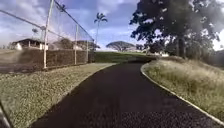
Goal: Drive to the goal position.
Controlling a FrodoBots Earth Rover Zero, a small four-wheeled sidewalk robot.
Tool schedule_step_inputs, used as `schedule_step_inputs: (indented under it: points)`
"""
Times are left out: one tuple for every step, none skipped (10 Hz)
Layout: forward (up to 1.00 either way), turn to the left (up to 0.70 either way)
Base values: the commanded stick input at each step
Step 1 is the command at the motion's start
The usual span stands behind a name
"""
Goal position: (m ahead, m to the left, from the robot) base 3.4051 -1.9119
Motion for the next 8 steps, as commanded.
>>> schedule_step_inputs:
  points:
    - [0.7, 0.0]
    - [0.7, 0.0]
    - [0.7, 0.0]
    - [0.7, 0.0]
    - [0.7, 0.0]
    - [0.7, 0.0]
    - [0.7, 0.0]
    - [0.7, 0.0]
